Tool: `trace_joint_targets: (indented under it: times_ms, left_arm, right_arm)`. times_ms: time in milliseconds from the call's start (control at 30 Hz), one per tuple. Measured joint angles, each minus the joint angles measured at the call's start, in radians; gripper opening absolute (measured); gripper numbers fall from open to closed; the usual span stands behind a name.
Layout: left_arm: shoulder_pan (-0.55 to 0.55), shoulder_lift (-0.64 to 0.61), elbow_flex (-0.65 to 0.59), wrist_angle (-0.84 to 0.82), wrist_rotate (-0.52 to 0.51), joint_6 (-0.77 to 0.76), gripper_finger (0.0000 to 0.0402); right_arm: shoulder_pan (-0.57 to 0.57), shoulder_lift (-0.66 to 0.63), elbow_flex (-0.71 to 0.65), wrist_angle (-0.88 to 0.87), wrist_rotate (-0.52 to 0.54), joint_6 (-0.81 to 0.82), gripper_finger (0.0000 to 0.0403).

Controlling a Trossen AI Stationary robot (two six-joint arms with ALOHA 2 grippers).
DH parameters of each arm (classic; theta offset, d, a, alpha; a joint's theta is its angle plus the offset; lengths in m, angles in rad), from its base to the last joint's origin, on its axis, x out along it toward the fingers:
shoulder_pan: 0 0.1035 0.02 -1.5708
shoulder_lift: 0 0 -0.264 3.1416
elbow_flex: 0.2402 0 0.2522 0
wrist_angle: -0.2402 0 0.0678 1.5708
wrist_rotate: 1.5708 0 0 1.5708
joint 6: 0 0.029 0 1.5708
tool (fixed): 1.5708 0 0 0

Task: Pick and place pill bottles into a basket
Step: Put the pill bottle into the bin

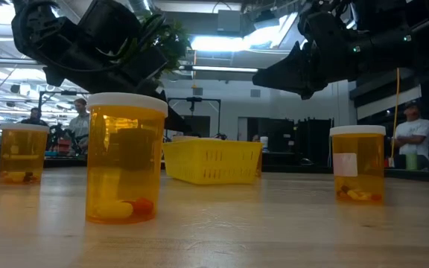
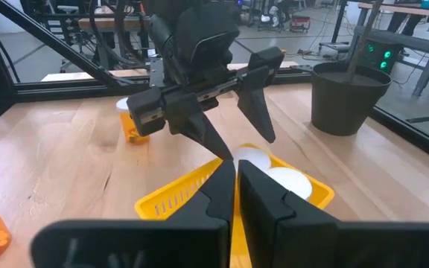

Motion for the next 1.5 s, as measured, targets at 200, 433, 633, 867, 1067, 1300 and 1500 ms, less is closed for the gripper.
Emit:
trace_joint_targets:
  times_ms: [200, 433, 633, 867, 1067, 1300, 1500]
  left_arm:
    - [-0.007, -0.009, 0.0, -0.003, 0.0, 0.033, 0.0235]
    - [-0.024, -0.151, 0.0, -0.071, 0.042, 0.066, 0.0235]
    - [-0.032, -0.326, -0.006, -0.248, 0.111, 0.067, 0.0214]
    - [-0.057, -0.491, -0.048, -0.292, 0.158, 0.067, 0.0154]
    - [-0.092, -0.56, -0.092, -0.298, 0.182, 0.067, 0.0094]
    - [-0.131, -0.605, -0.106, -0.307, 0.184, 0.06, 0.0033]
    - [-0.173, -0.644, -0.106, -0.36, 0.184, 0.059, 0.0003]
  right_arm:
    - [0.0, 0.0, 0.0, -0.001, 0.0, -0.006, 0.0024]
    - [0.0, 0.001, 0.0, 0.007, 0.0, -0.028, 0.0024]
    - [0.0, 0.001, 0.0, 0.004, 0.0, -0.028, 0.0024]
    - [0.0, 0.001, 0.0, -0.005, 0.0, -0.026, 0.0024]
    - [0.0, 0.001, 0.0, -0.007, 0.0, -0.028, 0.0024]
    - [0.0, 0.001, 0.0, -0.008, 0.0, -0.03, 0.0024]
    - [0.0, 0.001, 0.0, -0.007, 0.0, -0.03, 0.0024]
